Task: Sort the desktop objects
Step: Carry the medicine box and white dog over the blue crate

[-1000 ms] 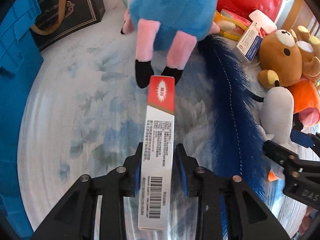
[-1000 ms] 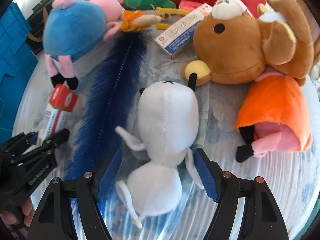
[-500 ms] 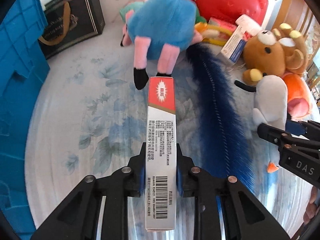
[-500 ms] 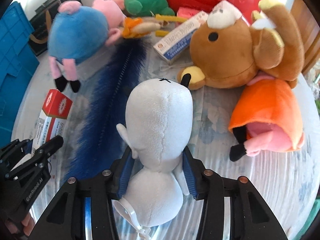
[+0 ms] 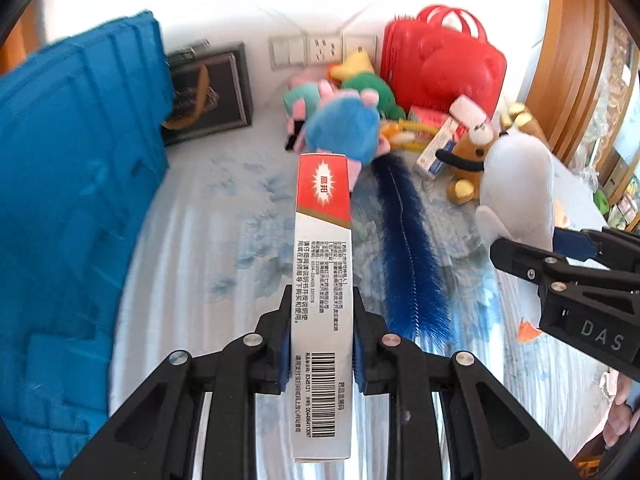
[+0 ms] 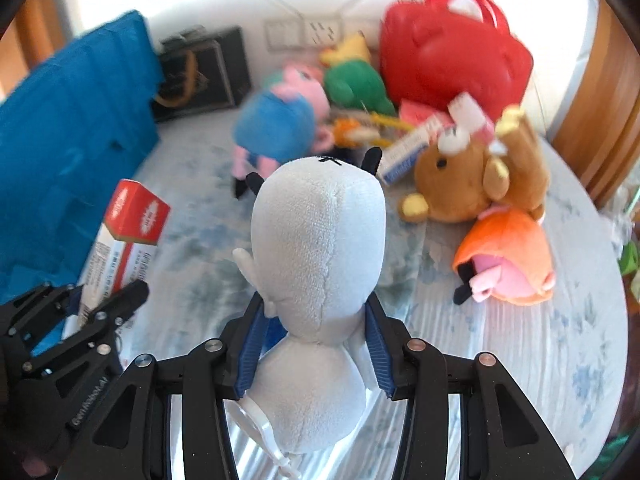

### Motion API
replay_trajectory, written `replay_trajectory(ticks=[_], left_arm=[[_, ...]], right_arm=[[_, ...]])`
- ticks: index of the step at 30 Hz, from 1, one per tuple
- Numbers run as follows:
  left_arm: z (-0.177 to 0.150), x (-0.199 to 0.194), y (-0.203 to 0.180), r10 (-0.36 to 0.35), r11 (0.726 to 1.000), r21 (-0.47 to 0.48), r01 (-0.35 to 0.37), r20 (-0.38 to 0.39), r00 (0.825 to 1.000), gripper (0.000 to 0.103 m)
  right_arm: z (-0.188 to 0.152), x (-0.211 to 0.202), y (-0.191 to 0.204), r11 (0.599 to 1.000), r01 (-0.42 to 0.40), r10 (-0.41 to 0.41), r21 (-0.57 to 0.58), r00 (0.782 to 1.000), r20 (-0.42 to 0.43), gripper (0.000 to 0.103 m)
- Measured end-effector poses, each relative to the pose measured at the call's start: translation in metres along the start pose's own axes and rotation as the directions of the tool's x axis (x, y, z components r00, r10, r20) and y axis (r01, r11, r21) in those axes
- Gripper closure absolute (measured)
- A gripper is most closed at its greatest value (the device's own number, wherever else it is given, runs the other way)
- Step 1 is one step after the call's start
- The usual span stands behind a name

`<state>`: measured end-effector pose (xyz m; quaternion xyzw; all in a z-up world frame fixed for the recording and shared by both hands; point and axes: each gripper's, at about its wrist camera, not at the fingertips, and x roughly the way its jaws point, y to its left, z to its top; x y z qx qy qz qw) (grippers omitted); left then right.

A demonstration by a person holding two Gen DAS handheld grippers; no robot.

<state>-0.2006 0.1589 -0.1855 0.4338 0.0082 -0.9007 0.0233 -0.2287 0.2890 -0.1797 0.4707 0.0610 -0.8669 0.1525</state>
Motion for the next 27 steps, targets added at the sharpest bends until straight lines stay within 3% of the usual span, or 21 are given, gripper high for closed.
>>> replay_trajectory(ticks=[5, 11, 17, 23, 27], left_arm=[[-0.004, -0.058, 0.011, 0.034, 0.999, -0.009, -0.034, 0.120, 0.992, 0.080], [-0.009, -0.122, 0.043, 0.073, 0.997, -0.050, -0.063, 0.249, 0.966, 0.080], [-0.012, -0.184, 0.079, 0.121, 0.992, -0.088, -0.095, 0.381, 0.917, 0.080], [-0.014, -0.238, 0.121, 0.180, 0.983, -0.133, -0.130, 0.498, 0.848, 0.080], [-0.017, -0.265, 0.157, 0.227, 0.972, -0.177, -0.155, 0.535, 0.814, 0.080]], right_arm=[[0.003, -0.053, 0.031, 0.999, -0.023, 0.029, -0.048, 0.992, 0.120, 0.057], [0.004, -0.114, 0.074, 0.993, -0.047, 0.073, -0.105, 0.964, 0.255, 0.057], [0.009, -0.165, 0.120, 0.986, -0.059, 0.115, -0.156, 0.919, 0.376, 0.057], [0.017, -0.192, 0.168, 0.974, -0.073, 0.164, -0.213, 0.879, 0.448, 0.057], [0.021, -0.205, 0.204, 0.966, -0.085, 0.199, -0.246, 0.850, 0.488, 0.057]])
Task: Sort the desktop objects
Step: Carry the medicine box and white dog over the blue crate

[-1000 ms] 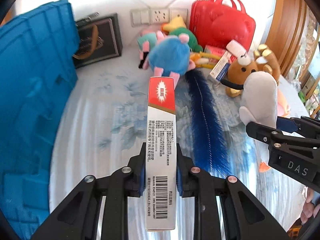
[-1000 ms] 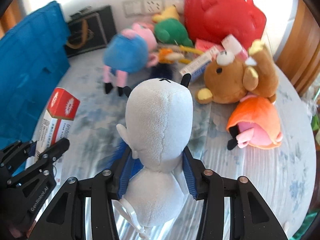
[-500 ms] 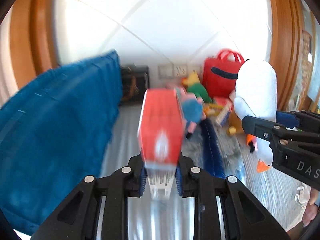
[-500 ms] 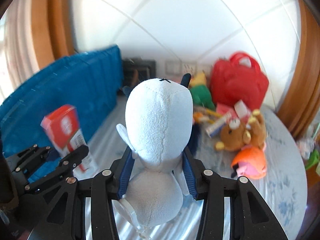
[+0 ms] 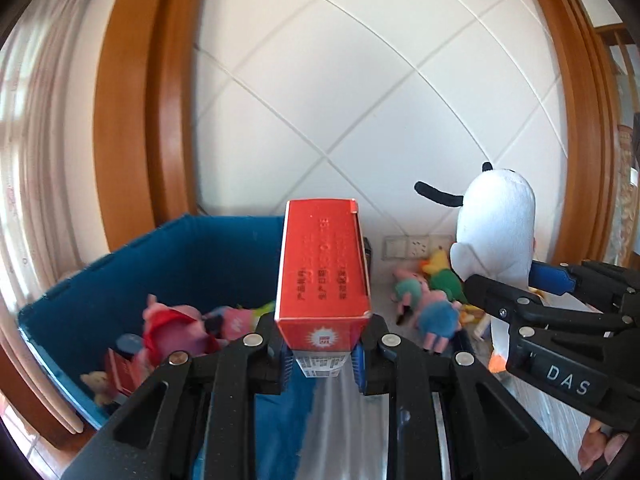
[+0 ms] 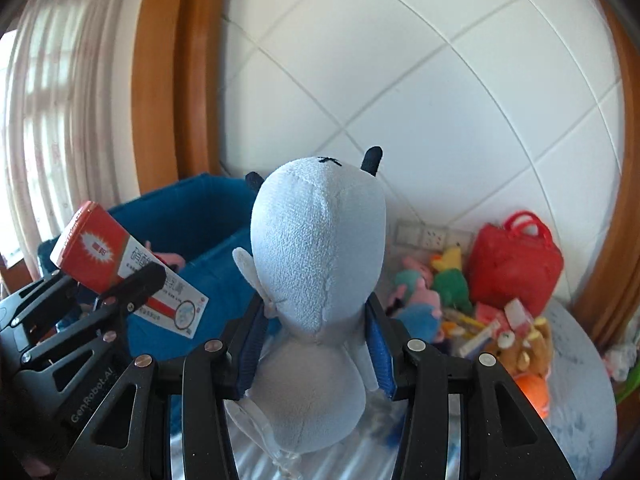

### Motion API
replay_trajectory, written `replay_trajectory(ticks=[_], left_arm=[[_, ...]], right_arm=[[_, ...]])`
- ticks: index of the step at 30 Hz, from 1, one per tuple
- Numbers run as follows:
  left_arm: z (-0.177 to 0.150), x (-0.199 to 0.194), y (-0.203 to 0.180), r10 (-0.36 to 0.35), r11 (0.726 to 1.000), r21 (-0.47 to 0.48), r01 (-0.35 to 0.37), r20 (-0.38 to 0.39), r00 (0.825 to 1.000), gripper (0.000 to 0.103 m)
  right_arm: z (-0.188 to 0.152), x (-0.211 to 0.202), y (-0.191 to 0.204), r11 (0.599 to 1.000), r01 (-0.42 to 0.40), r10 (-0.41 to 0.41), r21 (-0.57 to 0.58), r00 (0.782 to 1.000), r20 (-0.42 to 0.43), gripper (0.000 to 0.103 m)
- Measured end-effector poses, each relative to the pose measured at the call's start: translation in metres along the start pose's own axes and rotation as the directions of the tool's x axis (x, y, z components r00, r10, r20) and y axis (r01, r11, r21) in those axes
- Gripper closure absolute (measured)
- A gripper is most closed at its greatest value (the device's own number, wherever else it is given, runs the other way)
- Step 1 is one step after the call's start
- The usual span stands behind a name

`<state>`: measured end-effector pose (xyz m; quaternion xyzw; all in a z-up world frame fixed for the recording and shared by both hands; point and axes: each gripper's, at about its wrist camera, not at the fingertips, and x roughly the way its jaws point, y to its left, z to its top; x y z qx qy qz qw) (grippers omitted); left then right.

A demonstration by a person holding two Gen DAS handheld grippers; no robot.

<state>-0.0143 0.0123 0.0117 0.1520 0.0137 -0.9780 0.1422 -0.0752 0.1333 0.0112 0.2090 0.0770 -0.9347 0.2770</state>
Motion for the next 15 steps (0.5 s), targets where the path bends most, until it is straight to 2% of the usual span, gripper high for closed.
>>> replay_trajectory(ticks=[9, 15], left_arm=[[0.006, -0.001, 0.088, 0.118, 0.993, -0.025, -0.117, 0.017, 0.993, 0.080], [0.003, 0.036, 0.133, 0.148, 0.988, -0.022, -0.150, -0.080, 0.986, 0.080]], right_arm=[[0.031, 0.024, 0.082, 0.995, -0.084, 0.086, -0.052, 0.995, 0.049, 0.057], [0.038, 0.060, 0.128, 0.991, -0.112, 0.114, -0.069, 0.993, 0.021, 0.057]])
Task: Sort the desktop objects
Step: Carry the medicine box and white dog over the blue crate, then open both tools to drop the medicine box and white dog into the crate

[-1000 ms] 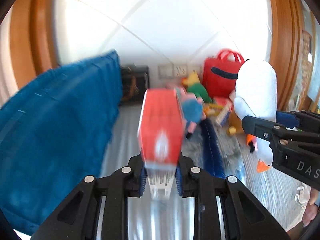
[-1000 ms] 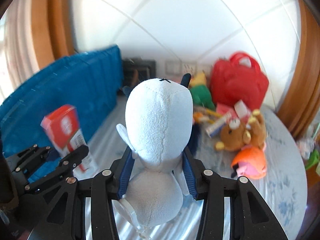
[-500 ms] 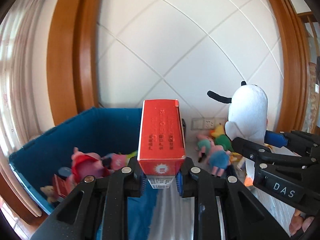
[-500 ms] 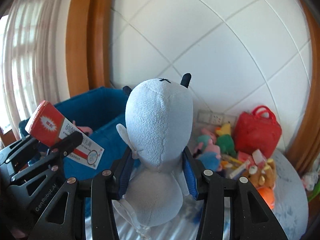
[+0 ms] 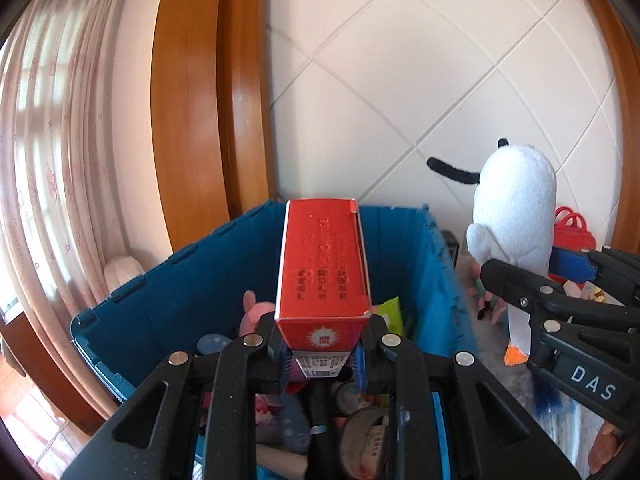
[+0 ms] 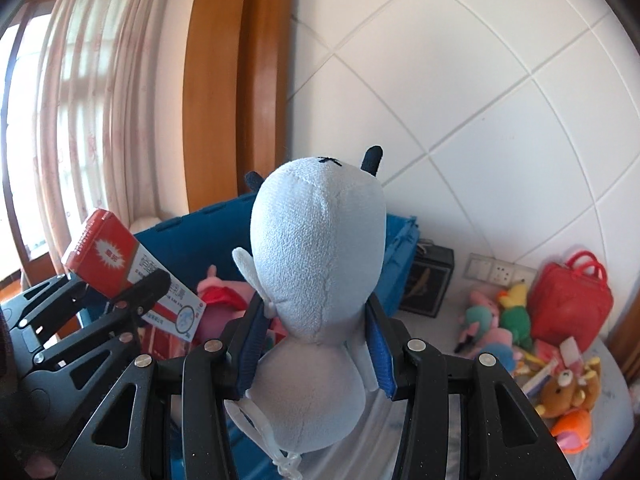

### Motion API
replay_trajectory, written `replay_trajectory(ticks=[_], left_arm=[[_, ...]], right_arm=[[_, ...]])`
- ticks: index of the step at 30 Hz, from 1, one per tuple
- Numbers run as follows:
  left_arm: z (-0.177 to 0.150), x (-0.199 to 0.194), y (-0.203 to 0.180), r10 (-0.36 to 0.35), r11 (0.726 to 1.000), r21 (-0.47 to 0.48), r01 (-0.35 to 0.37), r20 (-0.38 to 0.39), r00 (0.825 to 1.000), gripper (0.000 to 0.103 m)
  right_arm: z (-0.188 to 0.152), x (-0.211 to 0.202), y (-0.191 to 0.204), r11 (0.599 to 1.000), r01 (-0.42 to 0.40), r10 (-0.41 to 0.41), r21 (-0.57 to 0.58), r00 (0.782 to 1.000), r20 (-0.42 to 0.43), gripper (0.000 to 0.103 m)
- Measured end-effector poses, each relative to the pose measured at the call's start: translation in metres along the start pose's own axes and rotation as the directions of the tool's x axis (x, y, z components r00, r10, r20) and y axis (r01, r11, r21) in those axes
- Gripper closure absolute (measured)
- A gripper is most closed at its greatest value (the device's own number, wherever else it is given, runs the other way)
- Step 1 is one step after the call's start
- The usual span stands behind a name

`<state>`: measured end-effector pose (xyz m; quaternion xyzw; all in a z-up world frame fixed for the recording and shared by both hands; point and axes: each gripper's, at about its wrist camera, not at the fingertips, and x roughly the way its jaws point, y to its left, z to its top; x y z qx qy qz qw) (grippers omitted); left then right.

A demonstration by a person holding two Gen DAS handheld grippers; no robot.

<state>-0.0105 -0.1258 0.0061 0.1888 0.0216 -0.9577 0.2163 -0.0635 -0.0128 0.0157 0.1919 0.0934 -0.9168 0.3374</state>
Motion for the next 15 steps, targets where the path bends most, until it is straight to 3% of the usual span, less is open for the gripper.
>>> replay_trajectory(ticks=[5, 11, 13, 15], left_arm=[[-0.001, 0.036, 0.014, -0.012, 1.000, 0.009, 0.012, -0.070, 0.997, 0.080], [-0.002, 0.053, 0.017, -0.040, 0.999, 0.016, 0.043, -0.133, 0.990, 0.080], [0.002, 0.059, 0.018, -0.071, 0.997, 0.003, 0.073, -0.154, 0.986, 0.079], [0.005, 0.062, 0.021, -0.061, 0.998, 0.001, 0.062, -0.148, 0.987, 0.067]], right_arm=[[0.007, 0.035, 0.015, 1.000, 0.009, -0.009, 0.018, 0.999, -0.033, 0.057], [0.008, 0.065, 0.013, 0.999, 0.045, -0.044, 0.014, 0.997, -0.067, 0.056], [0.008, 0.071, 0.013, 0.998, 0.059, -0.058, 0.014, 0.995, -0.077, 0.054], [0.008, 0.077, 0.013, 0.997, 0.073, -0.072, 0.008, 0.994, -0.081, 0.040]])
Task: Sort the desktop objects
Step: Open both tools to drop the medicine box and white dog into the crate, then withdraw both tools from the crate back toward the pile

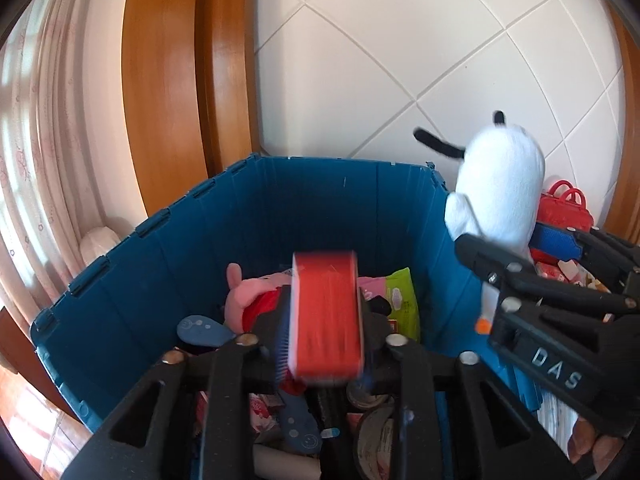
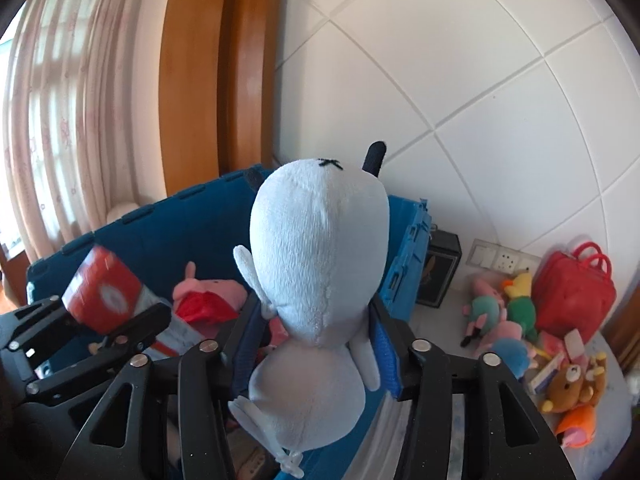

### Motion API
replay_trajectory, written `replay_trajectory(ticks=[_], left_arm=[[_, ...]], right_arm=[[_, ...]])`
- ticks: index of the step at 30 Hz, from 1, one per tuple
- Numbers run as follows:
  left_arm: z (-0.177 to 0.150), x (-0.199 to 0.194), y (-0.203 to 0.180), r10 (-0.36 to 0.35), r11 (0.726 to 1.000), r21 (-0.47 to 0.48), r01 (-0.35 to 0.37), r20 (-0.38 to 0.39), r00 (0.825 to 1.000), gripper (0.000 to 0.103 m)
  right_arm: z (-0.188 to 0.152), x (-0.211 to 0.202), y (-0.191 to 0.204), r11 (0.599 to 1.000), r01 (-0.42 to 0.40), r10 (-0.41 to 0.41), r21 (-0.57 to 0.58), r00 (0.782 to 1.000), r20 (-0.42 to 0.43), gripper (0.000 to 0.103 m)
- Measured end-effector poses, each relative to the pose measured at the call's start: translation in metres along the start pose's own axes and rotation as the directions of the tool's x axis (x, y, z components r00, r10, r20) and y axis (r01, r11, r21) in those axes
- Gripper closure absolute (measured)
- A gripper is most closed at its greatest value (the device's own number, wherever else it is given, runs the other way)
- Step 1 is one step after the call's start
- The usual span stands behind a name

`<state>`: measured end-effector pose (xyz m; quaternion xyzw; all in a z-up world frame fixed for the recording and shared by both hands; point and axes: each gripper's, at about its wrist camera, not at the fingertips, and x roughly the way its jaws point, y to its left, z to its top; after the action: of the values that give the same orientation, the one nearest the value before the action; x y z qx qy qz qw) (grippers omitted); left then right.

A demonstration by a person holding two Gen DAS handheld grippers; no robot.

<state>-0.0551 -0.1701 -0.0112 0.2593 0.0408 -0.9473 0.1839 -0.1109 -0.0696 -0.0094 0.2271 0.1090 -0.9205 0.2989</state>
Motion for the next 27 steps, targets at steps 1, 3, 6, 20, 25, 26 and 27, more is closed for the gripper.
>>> replay_trajectory(ticks=[1, 3, 6, 20, 25, 26, 27], left_arm=[[0.001, 0.001, 0.002, 0.020, 1.000, -0.003, -0.020, 0.007, 1.000, 0.060], [0.001, 0.001, 0.008, 0.039, 0.999, -0.020, -0.039, 0.017, 0.999, 0.051], [0.001, -0.002, 0.016, 0.041, 0.998, -0.049, -0.040, 0.023, 0.999, 0.042], [-0.011, -0.042, -0.002, 0.072, 0.997, -0.014, -0.071, 0.104, 0.992, 0.034], [-0.012, -0.058, -0.018, 0.055, 0.998, -0.026, -0.052, 0.121, 0.991, 0.034], [-0.012, -0.062, -0.024, 0.050, 0.999, -0.019, -0.048, 0.126, 0.991, 0.034], [-0.012, -0.067, -0.033, 0.040, 0.999, -0.009, -0.039, 0.138, 0.990, 0.034]], right_arm=[[0.000, 0.001, 0.000, 1.000, -0.001, 0.001, 0.001, 1.000, 0.001, 0.038], [0.000, 0.001, -0.004, 1.000, 0.021, -0.022, 0.009, 1.000, 0.009, 0.026], [0.001, -0.003, -0.012, 0.999, 0.036, -0.037, 0.032, 0.999, 0.019, 0.001], [-0.011, -0.040, -0.022, 0.998, 0.046, -0.048, 0.051, 0.998, 0.045, 0.000], [-0.024, -0.061, -0.039, 0.995, 0.071, -0.075, 0.067, 0.996, 0.054, 0.000], [-0.027, -0.065, -0.044, 0.994, 0.077, -0.081, 0.076, 0.995, 0.053, 0.000], [-0.030, -0.069, -0.051, 0.993, 0.083, -0.088, 0.087, 0.995, 0.052, 0.000]])
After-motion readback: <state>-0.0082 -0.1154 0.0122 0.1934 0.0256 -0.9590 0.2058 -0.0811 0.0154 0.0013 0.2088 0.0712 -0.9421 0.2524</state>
